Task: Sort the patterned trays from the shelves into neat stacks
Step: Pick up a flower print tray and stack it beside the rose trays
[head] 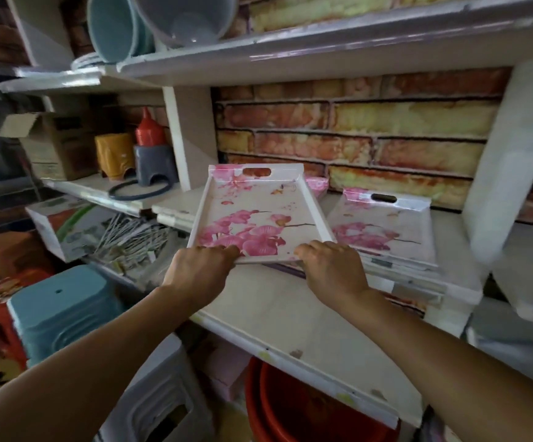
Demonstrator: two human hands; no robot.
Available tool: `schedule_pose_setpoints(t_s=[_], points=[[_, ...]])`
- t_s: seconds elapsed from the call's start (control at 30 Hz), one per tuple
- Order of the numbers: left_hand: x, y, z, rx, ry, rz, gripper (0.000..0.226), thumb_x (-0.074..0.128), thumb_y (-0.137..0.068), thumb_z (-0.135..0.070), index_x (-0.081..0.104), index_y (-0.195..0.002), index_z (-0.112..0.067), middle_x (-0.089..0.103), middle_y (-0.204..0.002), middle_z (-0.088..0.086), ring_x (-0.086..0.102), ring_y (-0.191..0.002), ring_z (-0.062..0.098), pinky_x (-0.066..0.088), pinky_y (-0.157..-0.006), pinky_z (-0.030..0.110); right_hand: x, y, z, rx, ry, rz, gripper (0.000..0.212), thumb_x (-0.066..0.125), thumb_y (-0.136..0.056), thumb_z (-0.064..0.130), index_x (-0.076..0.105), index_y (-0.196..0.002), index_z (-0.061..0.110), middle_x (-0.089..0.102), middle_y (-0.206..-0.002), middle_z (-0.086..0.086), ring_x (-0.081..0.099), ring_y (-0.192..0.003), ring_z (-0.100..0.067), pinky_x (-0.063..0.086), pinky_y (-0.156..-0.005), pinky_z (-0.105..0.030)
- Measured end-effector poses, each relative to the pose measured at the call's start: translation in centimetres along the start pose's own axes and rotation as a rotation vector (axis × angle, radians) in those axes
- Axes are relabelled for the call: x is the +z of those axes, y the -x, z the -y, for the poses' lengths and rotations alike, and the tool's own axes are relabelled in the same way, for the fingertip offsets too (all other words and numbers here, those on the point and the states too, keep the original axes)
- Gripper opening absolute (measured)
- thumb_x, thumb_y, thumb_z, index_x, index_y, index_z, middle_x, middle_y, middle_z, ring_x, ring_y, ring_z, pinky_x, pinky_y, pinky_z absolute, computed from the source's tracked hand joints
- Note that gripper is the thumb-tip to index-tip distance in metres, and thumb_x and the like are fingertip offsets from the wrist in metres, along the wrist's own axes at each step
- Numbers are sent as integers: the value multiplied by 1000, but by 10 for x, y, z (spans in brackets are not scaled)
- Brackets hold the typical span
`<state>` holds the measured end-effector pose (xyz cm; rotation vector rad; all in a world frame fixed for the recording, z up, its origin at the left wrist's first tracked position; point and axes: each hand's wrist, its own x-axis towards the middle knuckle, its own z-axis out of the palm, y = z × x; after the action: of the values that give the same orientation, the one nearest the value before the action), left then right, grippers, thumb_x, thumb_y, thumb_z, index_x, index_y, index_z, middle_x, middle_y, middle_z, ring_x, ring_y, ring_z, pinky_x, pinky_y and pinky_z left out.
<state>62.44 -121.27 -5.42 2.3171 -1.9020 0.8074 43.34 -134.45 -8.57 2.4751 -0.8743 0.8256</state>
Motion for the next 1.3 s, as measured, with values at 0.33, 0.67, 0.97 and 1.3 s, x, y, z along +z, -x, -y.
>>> schedule_pose_setpoints(t_s=[0.33,0.67,0.97,1.3], points=[[27,-102,-56,133,67,-72,21,43,-98,-33,52,-117,-34,69,-102,-5,68,-87,23,44,-64,31,15,-5,-87,170,163,63,33,85,-45,5,64,-64,23,55,-52,5,55,-44,-19,31,-49,-21],[42,-166,-109,310,115,-67,27,41,-100,-31,46,-126,-34,68,-111,-4,66,-101,23,53,-79,35,18,14,-140,351,287,148,30,85,-47,11,64,-63,24,54,-52,6,53,-43,-17,25,-51,-21],[61,-205,-127,478,208,-48,30,43,-98,-28,44,-128,-33,65,-117,-4,66,-101,27,54,-76,39,24,22,-155,444,365,167,24,87,-56,17,67,-70,23,63,-59,4,59,-48,-18,39,-49,-21],[81,-223,-124,554,237,-71,26,45,-96,-31,48,-122,-34,68,-110,-2,67,-94,23,53,-73,34,38,17,-156,448,385,198,14,78,-68,17,67,-75,21,64,-64,3,59,-53,-19,40,-51,-24]])
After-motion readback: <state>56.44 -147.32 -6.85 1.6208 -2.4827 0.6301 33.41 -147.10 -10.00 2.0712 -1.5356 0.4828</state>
